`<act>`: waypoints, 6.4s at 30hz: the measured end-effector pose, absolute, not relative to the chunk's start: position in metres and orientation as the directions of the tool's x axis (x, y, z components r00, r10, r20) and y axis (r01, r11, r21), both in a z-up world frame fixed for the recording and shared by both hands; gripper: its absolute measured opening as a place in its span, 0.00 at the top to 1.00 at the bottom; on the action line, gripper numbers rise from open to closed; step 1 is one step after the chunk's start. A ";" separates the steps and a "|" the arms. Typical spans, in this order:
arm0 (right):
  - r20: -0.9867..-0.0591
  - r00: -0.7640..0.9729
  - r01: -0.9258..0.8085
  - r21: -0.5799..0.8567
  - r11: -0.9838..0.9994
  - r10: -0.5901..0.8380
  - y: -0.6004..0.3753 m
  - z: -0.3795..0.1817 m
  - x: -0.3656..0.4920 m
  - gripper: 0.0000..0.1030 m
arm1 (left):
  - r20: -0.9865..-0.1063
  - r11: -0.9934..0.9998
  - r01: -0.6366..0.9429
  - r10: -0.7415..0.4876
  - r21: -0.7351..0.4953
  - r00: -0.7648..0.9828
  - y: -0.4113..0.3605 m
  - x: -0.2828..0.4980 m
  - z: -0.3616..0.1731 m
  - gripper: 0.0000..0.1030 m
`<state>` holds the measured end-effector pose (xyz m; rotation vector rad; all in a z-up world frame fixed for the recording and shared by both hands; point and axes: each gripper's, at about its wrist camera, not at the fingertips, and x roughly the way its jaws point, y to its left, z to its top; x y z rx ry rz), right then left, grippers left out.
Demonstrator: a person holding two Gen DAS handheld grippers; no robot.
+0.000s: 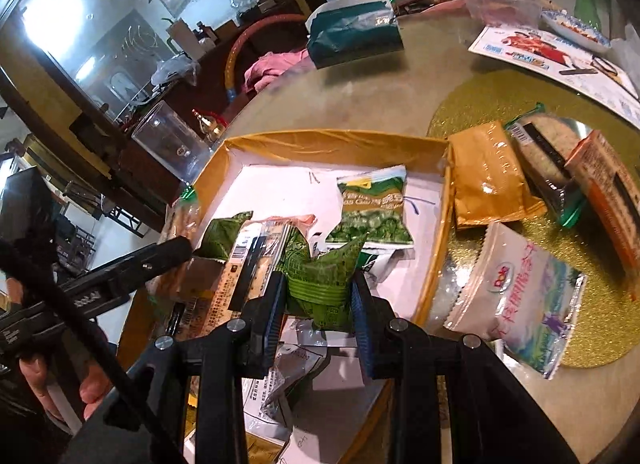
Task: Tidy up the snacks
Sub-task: 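Carry the cracker pack and green sachet over the white tray and release both, then grasp the green garlic pea bag with the left gripper, then grasp the white printed walnut sachet with the right gripper, then carry the pea bag and white sachet into the white tray and release both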
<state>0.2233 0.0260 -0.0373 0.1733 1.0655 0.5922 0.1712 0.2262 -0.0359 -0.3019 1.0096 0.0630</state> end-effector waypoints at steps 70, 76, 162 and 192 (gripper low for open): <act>-0.639 0.502 -0.070 0.642 0.764 0.583 -0.207 -0.066 0.109 0.43 | -0.939 0.926 0.374 -0.094 0.039 0.330 -0.032 0.144 -0.071 0.52; -0.648 0.504 -0.066 0.630 0.773 0.571 -0.205 -0.063 0.108 0.43 | -0.921 0.955 0.297 -0.111 0.006 0.374 -0.022 0.138 -0.067 0.66; -0.660 0.424 -0.314 0.535 0.784 0.620 -0.135 -0.033 0.057 0.43 | -0.766 0.954 -0.032 -0.220 -0.299 0.604 0.108 0.010 -0.006 0.67; -0.759 0.418 -0.529 0.244 0.813 0.500 0.044 -0.026 0.135 0.43 | -0.839 0.954 -0.078 -0.213 -0.289 0.500 0.152 0.038 -0.048 0.67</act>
